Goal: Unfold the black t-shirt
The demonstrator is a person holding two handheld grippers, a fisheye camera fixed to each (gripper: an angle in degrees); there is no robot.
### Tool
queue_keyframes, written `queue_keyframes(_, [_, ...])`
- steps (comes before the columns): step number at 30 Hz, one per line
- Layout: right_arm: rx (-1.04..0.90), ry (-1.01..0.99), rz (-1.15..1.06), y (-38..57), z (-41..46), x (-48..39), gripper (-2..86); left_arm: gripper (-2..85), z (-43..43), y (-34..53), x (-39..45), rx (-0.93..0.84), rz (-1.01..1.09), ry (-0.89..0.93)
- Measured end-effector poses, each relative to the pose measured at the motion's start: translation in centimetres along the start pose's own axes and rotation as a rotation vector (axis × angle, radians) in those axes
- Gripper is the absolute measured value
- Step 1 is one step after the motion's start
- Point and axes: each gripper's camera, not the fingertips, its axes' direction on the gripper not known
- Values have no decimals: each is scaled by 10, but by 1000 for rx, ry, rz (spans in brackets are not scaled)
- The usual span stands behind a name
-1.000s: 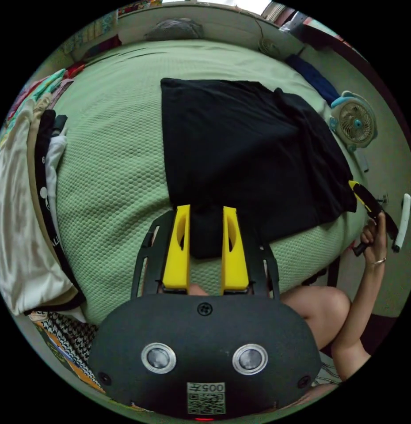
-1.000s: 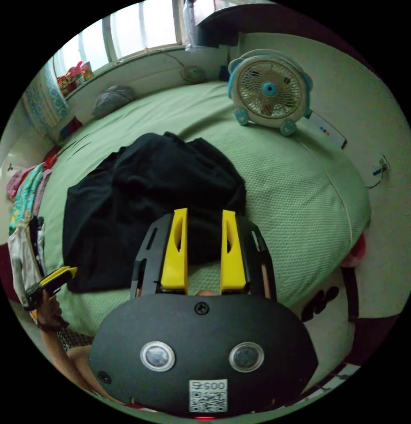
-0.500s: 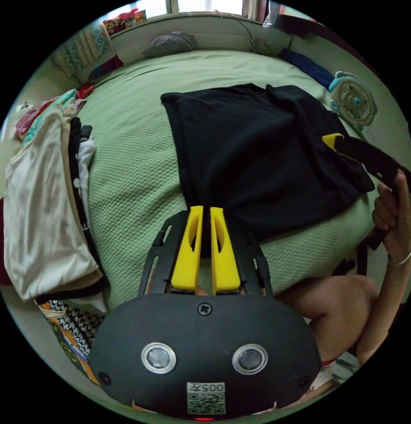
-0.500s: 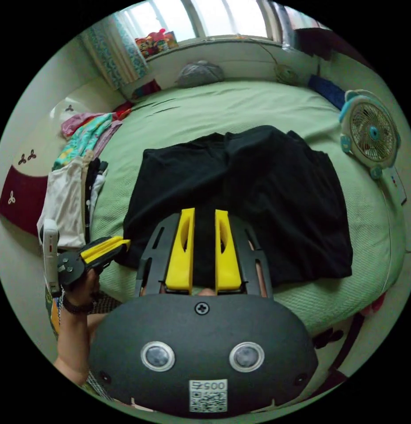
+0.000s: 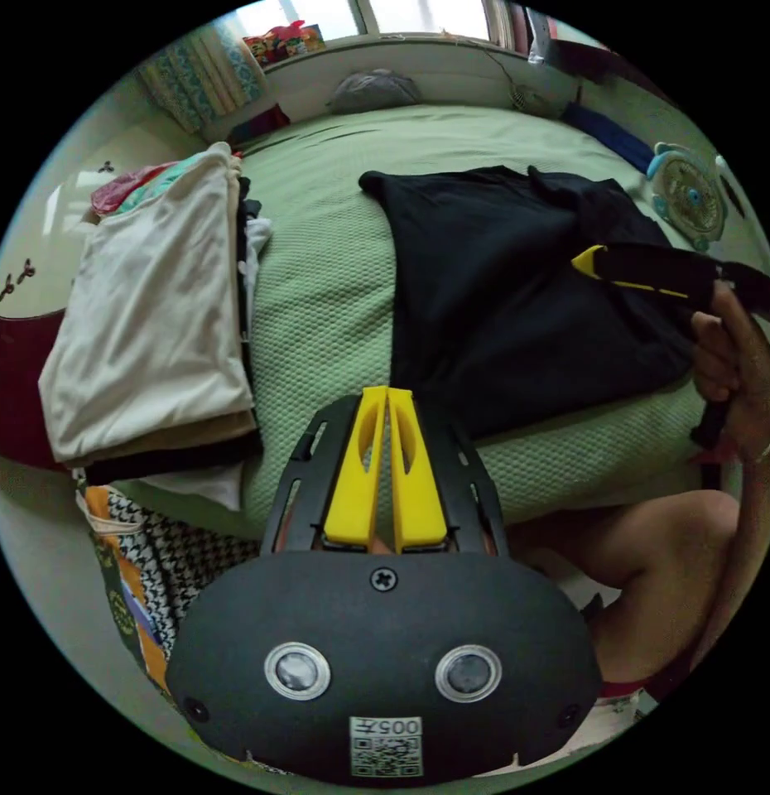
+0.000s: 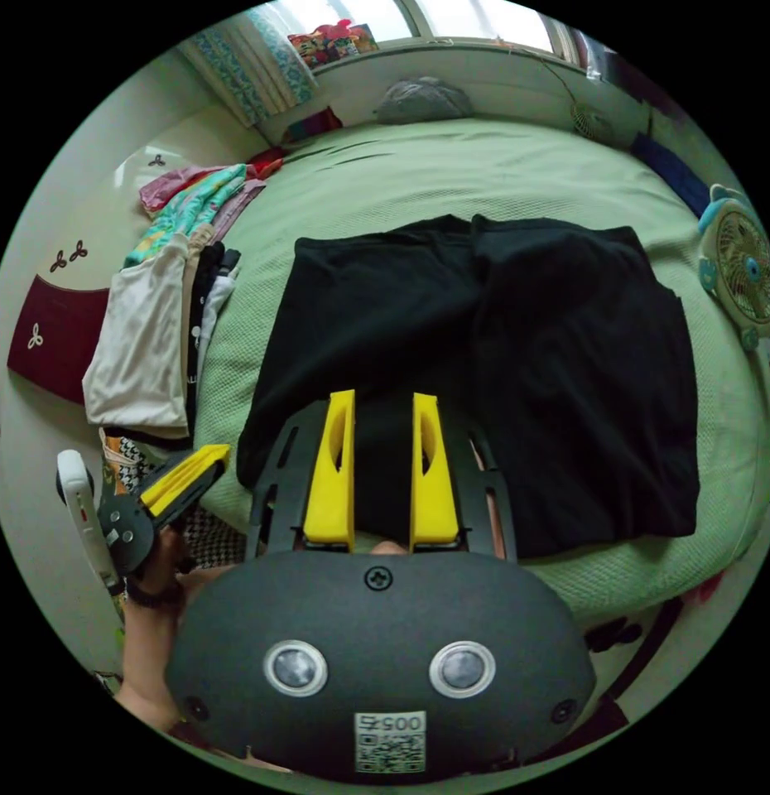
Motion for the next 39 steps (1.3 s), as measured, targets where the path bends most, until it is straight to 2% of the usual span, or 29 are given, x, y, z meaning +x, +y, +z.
queue_keyframes(4, [18, 75, 45, 1, -15, 23, 90, 17, -3, -3, 3, 15, -47, -3])
queue_keyframes(8, [72, 92, 45, 14, -49, 52, 90, 16, -7, -11, 8, 36, -93, 80])
queue_keyframes(11, [126, 213, 96, 31, -71, 91, 100, 15, -6, -19, 22, 23, -77, 88])
queue_keyframes(15, [57, 377, 229, 43, -76, 147, 116, 13, -9, -25, 34, 64, -93, 179])
queue_keyframes(19, [36, 301, 269, 51, -74, 169, 113, 11, -4, -28, 39, 30, -108, 229])
queue_keyframes(23, [16, 314, 247, 45, -63, 169, 89, 2, 3, -32, 45, -12, -72, 193])
queue_keyframes(26, [-9, 329, 224, 39, -58, 169, 10, -1, 9, -33, 42, -45, -81, 219])
queue_keyframes(28, [-10, 377, 139, 36, -62, 163, -10, -1, 12, -33, 40, -49, -81, 231])
queue_keyframes(34, [34, 430, 195, 51, -93, 192, -16, -2, 11, -37, 27, -6, -133, 207])
queue_keyframes(39, [-63, 402, 225, 65, -76, 227, -15, -2, 18, -46, 30, -30, -127, 203])
